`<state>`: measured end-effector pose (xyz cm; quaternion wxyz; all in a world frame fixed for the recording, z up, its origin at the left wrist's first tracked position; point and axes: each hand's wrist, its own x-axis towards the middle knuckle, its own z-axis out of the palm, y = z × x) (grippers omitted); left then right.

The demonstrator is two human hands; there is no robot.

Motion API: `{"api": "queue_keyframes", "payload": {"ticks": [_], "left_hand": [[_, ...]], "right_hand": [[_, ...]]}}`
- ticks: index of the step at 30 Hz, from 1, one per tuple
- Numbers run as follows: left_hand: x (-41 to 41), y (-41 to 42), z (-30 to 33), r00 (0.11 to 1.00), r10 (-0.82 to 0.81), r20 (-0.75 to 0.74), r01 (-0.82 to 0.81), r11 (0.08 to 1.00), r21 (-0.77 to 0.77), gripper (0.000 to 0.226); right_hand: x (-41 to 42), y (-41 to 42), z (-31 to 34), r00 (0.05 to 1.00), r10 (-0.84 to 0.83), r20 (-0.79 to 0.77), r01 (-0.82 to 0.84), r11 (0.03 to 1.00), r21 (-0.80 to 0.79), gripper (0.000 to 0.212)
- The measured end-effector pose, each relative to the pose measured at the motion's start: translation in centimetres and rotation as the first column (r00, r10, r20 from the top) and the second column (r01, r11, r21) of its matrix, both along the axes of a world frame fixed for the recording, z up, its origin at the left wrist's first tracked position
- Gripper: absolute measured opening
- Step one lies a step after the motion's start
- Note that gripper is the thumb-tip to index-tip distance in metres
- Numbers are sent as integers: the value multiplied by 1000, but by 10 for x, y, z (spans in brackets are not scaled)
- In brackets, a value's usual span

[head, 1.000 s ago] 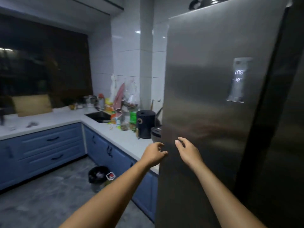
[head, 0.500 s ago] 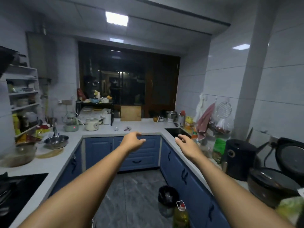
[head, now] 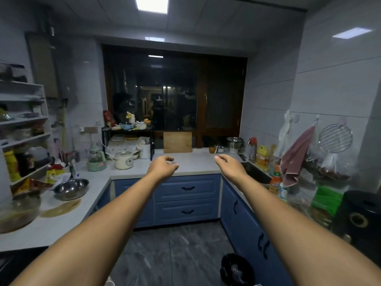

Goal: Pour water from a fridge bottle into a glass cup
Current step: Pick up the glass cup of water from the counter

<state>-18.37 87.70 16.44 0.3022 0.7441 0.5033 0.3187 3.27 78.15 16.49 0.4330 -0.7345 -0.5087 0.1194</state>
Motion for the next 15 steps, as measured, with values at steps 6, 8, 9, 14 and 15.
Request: {"api": "queue_keyframes", "payload": {"ticks": [6, 8, 9, 14, 15], "left_hand": [[76, 111, -4, 998, 61, 9, -61, 998, -16, 51], [97, 149, -2, 996, 92, 20, -92, 996, -8, 49], [107, 169, -1, 994, 105, 30, -105, 994, -1, 48], [139, 267, -6, 984, 159, 77, -157, 987, -24, 45], [144, 289, -9, 983, 168, 79, -167, 986, -26, 44]], "right_hand": [[81, 132, -9, 997, 71, -21, -70, 997, 25, 50], [103, 173, -8, 995, 88, -41, -87, 996, 26, 50], [114, 195, -7, 994, 94, -49, -93, 995, 26, 51], [149, 300, -11, 985, 149, -82, -146, 989, 33, 52], [154, 322, -12, 984, 152, -87, -150, 988, 37, 52]]}}
